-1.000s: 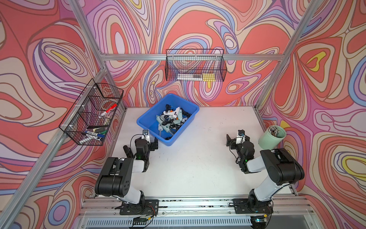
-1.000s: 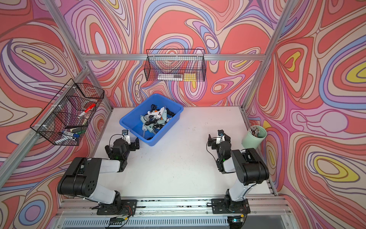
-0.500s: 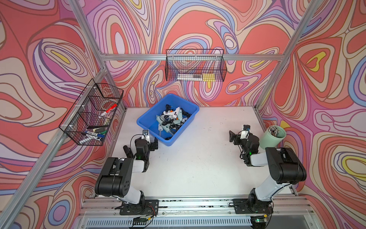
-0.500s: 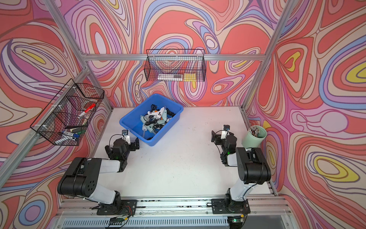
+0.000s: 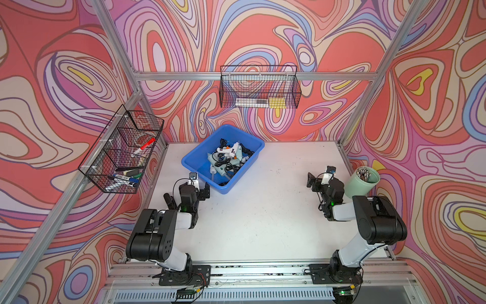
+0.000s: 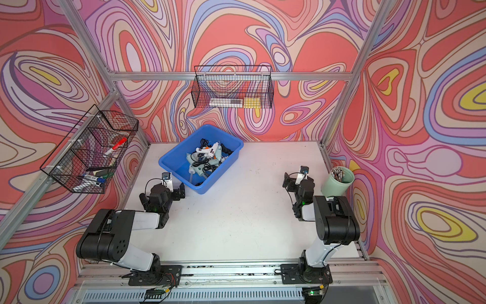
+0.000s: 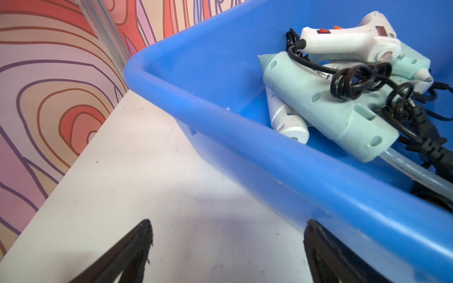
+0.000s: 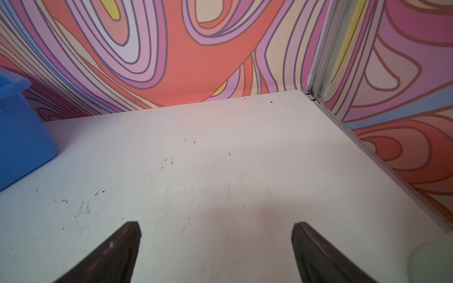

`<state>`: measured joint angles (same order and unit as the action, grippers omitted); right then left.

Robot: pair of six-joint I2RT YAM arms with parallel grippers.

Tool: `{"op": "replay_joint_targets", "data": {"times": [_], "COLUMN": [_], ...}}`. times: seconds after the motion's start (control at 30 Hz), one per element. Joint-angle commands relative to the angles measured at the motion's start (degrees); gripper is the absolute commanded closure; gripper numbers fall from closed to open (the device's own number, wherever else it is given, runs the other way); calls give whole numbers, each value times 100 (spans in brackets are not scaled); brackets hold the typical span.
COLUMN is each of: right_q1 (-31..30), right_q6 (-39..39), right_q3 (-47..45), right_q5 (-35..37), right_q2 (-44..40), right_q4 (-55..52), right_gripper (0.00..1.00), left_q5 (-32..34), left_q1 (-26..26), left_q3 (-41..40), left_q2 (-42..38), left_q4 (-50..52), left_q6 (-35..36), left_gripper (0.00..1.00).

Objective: Put the hot melt glue gun into the storage box
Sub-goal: Reset both arms

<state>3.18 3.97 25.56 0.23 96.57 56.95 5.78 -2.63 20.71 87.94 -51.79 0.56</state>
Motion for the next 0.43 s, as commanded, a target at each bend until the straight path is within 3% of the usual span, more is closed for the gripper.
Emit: {"op": "replay_joint_targets", "data": {"times": [0.0, 0.4], "right_q1": [-19, -19], "right_q6": [50, 49], "right_q3": [-39, -40], "right_q5": [71, 74], "right_q2": [0, -3], "right_q4": [-14, -13], "right_gripper": [2, 2], "left_q5": [43, 59], "left_q1": [24, 26], "left_q3": [65, 38], "left_q2": [29, 16], "left_q4": [60, 20], "left_q6": [-56, -60], "left_gripper": [1, 1]}}
